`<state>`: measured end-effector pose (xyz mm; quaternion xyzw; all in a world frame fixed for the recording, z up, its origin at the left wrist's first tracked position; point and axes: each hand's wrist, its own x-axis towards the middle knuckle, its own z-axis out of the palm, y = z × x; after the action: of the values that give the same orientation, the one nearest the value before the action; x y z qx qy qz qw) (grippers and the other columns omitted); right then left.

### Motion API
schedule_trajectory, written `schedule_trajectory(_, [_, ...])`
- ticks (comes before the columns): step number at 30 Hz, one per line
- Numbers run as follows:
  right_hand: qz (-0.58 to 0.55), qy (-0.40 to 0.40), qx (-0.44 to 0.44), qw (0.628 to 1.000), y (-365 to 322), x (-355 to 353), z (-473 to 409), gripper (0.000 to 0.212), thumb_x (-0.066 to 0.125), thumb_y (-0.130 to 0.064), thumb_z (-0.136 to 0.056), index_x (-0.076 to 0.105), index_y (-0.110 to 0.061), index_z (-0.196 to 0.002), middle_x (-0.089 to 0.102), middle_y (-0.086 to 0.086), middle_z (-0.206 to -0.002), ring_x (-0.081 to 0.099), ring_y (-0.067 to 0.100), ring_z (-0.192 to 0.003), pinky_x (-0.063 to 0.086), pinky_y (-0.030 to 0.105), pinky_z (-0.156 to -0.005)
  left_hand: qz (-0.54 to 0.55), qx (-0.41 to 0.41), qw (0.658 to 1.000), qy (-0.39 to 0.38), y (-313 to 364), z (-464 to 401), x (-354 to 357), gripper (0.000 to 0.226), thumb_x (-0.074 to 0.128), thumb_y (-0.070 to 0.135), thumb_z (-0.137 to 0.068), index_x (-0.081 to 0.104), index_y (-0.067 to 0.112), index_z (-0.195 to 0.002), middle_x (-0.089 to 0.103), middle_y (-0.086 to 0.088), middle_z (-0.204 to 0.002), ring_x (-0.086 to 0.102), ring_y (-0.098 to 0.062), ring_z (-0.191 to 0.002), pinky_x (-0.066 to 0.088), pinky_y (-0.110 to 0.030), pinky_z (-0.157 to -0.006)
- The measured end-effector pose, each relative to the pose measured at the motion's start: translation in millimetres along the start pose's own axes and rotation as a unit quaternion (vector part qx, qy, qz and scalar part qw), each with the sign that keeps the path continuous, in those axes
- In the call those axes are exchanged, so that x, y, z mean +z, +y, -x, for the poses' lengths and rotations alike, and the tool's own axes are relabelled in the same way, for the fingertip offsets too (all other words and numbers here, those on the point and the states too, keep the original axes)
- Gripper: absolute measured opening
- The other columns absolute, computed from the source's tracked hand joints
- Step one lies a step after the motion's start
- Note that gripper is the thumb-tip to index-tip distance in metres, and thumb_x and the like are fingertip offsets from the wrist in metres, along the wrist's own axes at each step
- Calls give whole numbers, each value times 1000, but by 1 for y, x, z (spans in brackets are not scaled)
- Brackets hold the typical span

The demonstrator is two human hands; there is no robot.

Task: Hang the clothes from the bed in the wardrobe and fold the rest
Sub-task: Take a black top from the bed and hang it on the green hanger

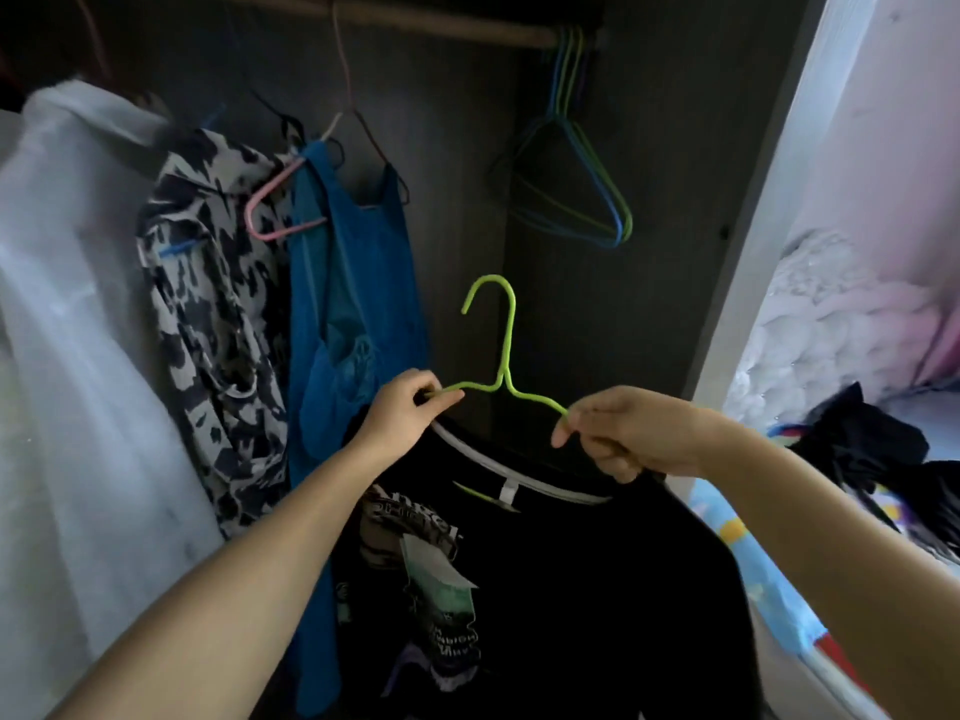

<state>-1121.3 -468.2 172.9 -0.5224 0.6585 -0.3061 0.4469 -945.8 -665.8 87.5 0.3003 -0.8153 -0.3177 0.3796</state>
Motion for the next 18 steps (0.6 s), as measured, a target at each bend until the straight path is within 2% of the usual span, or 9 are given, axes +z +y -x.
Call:
schedule_trajectory(2, [-53, 56, -14, 997, -15, -5, -7, 29, 33, -12, -104, 59, -3, -98, 34, -8, -46, 29, 4, -36, 25, 15, -34, 22, -13, 1000, -13, 5, -22, -9, 16, 64, 31, -89, 62, 15, -89, 60, -4, -94, 55, -11, -87, 37, -21, -78])
schedule_trajectory(3, [-86, 82, -20, 993, -27, -8, -11, 27, 34, -10, -103, 59, -2, -98, 31, -9, -45, 25, 3, -35, 20, 13, -31, 33, -29, 999, -24, 10, -31, -13, 22, 60, 32, -92, 62, 15, -105, 61, -2, -108, 55, -10, -99, 36, -18, -84])
schedule_trajectory(5, [-184, 105, -21, 977, -50, -15, -16, 25, 33, -6, -101, 57, 2, -101, 28, -8, -44, 22, 1, -32, 15, 11, -28, 94, -87, 992, -14, 12, -45, -18, 40, 49, 35, -97, 51, 14, -131, 52, 3, -127, 47, -8, -115, 32, -16, -92])
schedule_trajectory(7, [-296, 108, -19, 949, -74, -24, -27, 27, 28, -6, -101, 54, 2, -102, 28, -7, -43, 23, 1, -29, 15, 10, -26, 192, -164, 966, 57, 2, -59, -32, 52, 42, 40, -100, 36, 14, -144, 43, 2, -140, 42, -13, -126, 32, -21, -101])
schedule_trajectory(10, [-370, 103, -49, 922, -111, -35, -50, 31, 22, -8, -102, 50, 0, -91, 30, -7, -37, 25, 3, -23, 20, 15, -23, 321, -263, 895, 166, -14, -71, -58, 59, 40, 51, -97, 32, 19, -146, 42, -1, -144, 46, -23, -127, 38, -37, -104])
schedule_trajectory(13, [-397, 79, -93, 910, -147, -43, -80, 38, 18, -12, -103, 46, -3, -78, 30, -5, -31, 27, 3, -20, 25, 17, -23, 418, -312, 835, 175, -22, -68, -77, 64, 42, 54, -95, 29, 19, -147, 39, -2, -145, 36, -21, -135, 28, -42, -108])
schedule_trajectory(16, [-419, -64, -108, 899, -184, -50, -116, 40, 18, -9, -104, 52, 3, -86, 47, 3, -37, 36, 6, -29, 29, 16, -31, 487, -281, 818, 120, -17, -74, -91, 65, 48, 50, -93, 29, 20, -147, 38, -11, -148, 36, -22, -136, 28, -46, -108])
schedule_trajectory(17, [-396, -85, -129, 905, -198, -51, -128, 41, 16, -8, -104, 52, 4, -88, 51, 6, -40, 38, 8, -32, 31, 17, -34, 484, -256, 829, 114, -13, -81, -97, 63, 50, 47, -92, 31, 21, -147, 40, -11, -147, 37, -21, -135, 31, -45, -107])
schedule_trajectory(18, [-380, -54, -141, 913, -211, -54, -136, 43, 14, -9, -105, 50, 0, -83, 47, 3, -37, 37, 6, -29, 30, 16, -32, 485, -235, 835, 111, -4, -85, -100, 61, 52, 44, -92, 33, 22, -146, 42, -9, -146, 39, -20, -134, 34, -43, -104])
